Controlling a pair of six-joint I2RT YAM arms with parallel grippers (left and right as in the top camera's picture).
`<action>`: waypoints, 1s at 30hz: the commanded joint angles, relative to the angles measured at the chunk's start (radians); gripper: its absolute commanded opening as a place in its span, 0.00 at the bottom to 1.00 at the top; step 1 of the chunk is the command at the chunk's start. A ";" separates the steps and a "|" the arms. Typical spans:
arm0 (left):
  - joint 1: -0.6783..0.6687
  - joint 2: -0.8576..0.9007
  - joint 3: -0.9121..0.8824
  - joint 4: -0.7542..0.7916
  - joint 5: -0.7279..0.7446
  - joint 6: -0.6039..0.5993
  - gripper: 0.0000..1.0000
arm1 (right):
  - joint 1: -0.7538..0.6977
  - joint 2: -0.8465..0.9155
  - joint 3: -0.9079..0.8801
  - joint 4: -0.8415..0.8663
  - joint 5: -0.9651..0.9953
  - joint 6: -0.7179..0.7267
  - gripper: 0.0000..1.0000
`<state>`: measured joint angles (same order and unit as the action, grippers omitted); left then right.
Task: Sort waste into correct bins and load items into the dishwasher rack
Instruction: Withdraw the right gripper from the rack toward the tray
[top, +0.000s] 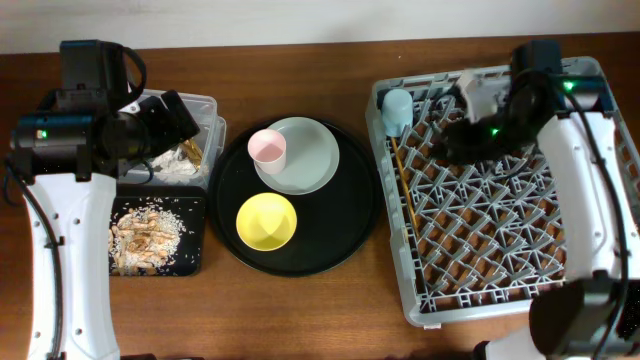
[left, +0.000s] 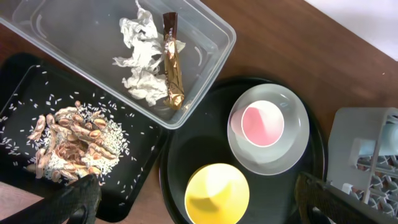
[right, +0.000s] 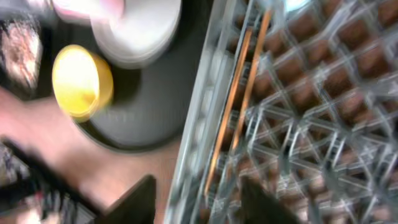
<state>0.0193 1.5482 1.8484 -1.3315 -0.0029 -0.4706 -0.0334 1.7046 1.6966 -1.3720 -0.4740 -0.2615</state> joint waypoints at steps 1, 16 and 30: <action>0.002 -0.008 0.005 0.002 0.004 0.016 0.99 | 0.095 -0.021 -0.012 -0.080 0.149 0.075 0.58; 0.002 -0.008 0.005 0.002 0.005 0.016 0.99 | 0.306 -0.019 -0.418 0.107 0.279 0.398 0.36; 0.002 -0.008 0.005 0.002 0.004 0.016 0.99 | 0.392 -0.021 -0.353 0.117 0.370 0.454 0.36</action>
<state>0.0193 1.5482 1.8484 -1.3312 -0.0029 -0.4706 0.3431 1.6936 1.2827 -1.2221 -0.1291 0.1833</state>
